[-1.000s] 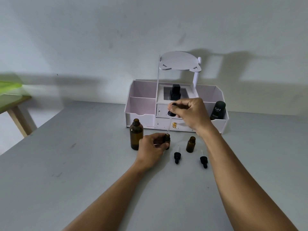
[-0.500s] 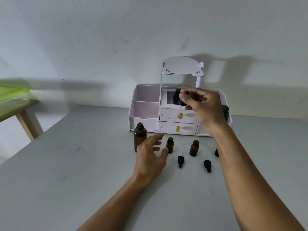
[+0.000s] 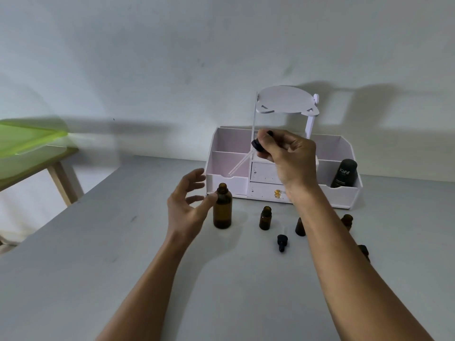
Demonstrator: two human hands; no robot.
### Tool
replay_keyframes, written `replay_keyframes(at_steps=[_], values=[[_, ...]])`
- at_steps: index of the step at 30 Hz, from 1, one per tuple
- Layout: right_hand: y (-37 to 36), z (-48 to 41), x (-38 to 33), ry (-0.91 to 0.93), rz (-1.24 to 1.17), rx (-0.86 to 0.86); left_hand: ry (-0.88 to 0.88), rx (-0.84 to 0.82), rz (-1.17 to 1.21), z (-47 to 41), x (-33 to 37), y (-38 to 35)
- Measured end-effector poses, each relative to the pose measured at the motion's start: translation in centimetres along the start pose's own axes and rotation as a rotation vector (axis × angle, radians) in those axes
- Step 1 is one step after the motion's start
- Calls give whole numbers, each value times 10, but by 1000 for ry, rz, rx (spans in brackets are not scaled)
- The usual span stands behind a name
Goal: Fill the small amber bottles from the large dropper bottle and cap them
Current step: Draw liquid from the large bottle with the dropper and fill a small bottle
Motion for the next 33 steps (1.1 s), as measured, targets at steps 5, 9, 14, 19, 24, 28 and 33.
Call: replay_keyframes(at_steps=[5, 9, 14, 19, 24, 28, 33], values=[[-5, 3, 17, -36, 24, -42, 109, -275, 61, -5, -24, 0], [-10, 4, 23, -5, 87, -98, 150, -387, 76, -2, -28, -6], [-21, 6, 29, 47, 157, -187, 172, -400, 80, -2, -31, -6], [-30, 14, 51, 7, 326, -320, 168, -409, 61, -4, -33, -5], [-24, 18, 70, -90, 443, -406, 165, -412, 40, -5, -34, -4], [-25, 19, 71, -80, 440, -403, 166, -415, 36, -5, -35, -5], [-28, 21, 71, -40, 439, -350, 160, -417, 39, -6, -36, -4]])
Point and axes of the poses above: each hand's wrist, its own z-axis away from the middle knuckle, its own y-axis out of the back of the hand, x = y × z, the point moved 1 cm from there along -z, towards the middle knuckle, and after that the axes turned 8 degrees about -z, right-handed, at the moved point
